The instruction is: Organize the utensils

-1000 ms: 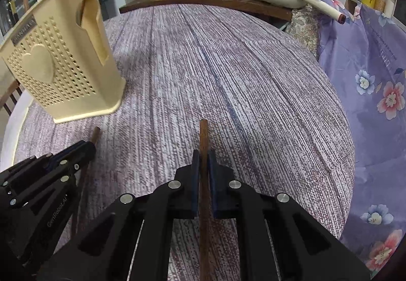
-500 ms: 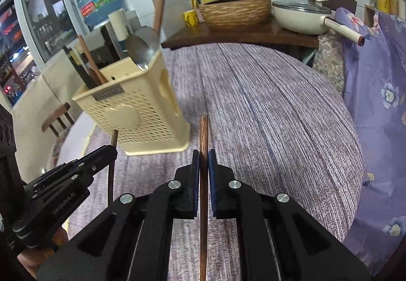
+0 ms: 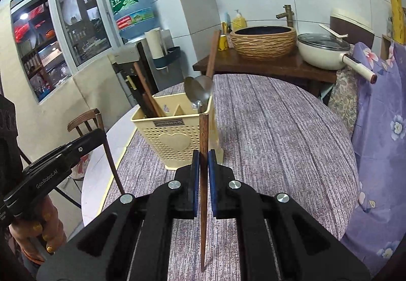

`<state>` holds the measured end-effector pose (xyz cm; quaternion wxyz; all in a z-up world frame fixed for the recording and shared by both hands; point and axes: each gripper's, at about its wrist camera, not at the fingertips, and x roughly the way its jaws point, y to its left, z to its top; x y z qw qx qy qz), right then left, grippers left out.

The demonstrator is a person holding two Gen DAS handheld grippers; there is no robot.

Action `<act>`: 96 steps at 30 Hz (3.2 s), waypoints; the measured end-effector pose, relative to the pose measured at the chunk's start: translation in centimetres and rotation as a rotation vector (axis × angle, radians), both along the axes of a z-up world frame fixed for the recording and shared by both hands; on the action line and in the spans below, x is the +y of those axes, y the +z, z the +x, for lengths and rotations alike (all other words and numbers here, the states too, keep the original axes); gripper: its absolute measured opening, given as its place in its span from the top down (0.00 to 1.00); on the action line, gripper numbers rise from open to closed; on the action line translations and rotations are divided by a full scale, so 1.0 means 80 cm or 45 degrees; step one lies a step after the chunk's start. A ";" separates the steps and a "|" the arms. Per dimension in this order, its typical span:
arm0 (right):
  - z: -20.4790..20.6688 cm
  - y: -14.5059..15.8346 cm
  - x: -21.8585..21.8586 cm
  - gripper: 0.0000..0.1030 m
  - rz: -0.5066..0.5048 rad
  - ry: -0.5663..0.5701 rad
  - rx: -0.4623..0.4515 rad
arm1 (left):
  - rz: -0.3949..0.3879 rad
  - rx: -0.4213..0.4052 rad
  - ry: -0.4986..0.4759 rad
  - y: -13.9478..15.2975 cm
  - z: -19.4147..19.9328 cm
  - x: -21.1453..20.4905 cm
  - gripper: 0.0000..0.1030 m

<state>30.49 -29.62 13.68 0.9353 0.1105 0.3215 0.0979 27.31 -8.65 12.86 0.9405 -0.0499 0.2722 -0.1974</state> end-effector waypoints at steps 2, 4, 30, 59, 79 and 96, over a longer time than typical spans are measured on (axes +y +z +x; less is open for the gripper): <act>-0.001 0.003 0.005 0.92 -0.001 0.014 0.002 | 0.005 -0.008 0.003 0.002 -0.001 0.000 0.93; -0.002 0.005 0.008 0.92 -0.009 0.018 -0.002 | -0.001 -0.006 0.002 0.003 -0.002 0.002 0.93; 0.051 0.197 0.023 0.92 -0.044 -0.052 -0.317 | -0.156 -0.339 0.177 0.180 0.049 0.031 0.93; 0.153 0.055 0.045 0.92 -0.169 -0.169 -0.227 | 0.002 -0.242 0.246 0.021 0.126 -0.001 0.93; 0.065 0.066 0.030 0.17 -0.206 -0.203 -0.410 | -0.057 -0.347 0.253 0.025 0.036 0.053 0.28; -0.214 -0.093 0.063 0.06 -0.269 -0.325 -0.482 | -0.006 -0.378 0.414 -0.102 -0.198 0.118 0.05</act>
